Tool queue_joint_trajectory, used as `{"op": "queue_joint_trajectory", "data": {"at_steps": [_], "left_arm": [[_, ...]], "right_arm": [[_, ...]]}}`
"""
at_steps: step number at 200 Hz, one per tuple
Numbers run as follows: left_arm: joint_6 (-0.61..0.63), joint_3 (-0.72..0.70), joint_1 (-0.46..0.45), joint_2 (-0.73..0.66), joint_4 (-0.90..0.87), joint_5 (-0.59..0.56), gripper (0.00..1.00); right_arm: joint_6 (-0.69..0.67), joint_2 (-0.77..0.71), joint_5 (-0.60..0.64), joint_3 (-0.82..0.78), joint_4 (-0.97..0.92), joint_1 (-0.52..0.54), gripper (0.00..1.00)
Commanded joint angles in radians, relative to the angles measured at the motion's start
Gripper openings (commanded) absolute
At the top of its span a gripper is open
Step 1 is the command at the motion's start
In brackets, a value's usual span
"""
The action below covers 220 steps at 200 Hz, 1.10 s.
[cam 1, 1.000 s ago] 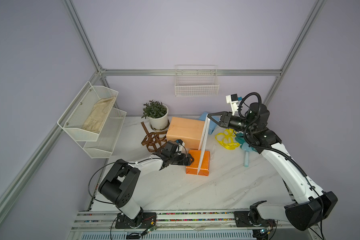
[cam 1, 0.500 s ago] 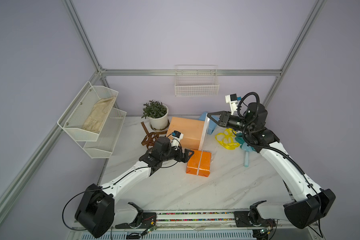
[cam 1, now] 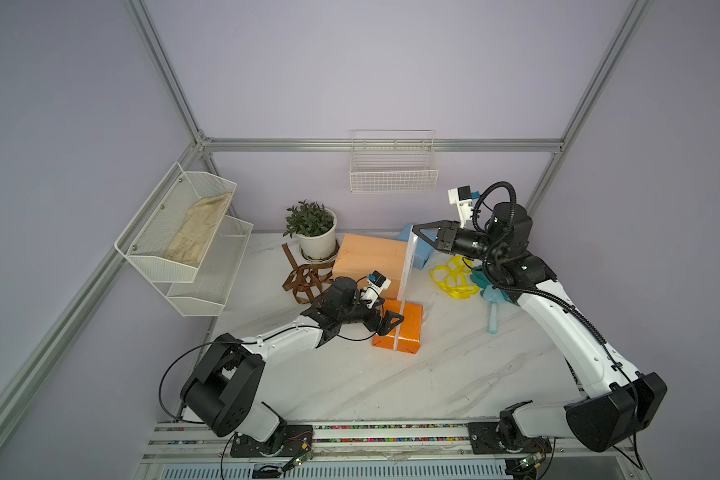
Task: Untie the ribbon bows on the gift boxes
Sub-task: Pull the ribbon from the gift box.
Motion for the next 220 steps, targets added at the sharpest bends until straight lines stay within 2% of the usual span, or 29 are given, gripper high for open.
{"op": "queue_joint_trajectory", "data": {"at_steps": [1, 60, 126, 169, 220], "left_arm": [[0.044, 0.104, -0.007, 0.019, 0.08, 0.04, 1.0], [0.08, 0.148, -0.007, 0.092, 0.1, -0.021, 1.0], [0.088, 0.196, -0.006, 0.154, 0.145, -0.011, 1.0], [0.065, 0.244, -0.008, 0.206, 0.162, 0.002, 1.0], [0.028, 0.269, -0.008, 0.236, 0.218, 0.007, 1.0]], "right_arm": [[0.014, -0.021, -0.024, 0.011, -0.016, -0.006, 0.0], [0.036, -0.054, -0.096, -0.037, -0.031, -0.005, 0.0], [0.154, -0.18, -0.178, -0.208, 0.033, -0.005, 0.0], [0.235, -0.212, -0.245, -0.198, 0.078, -0.004, 0.0], [0.258, -0.246, -0.27, -0.227, 0.049, -0.006, 0.0]]}}
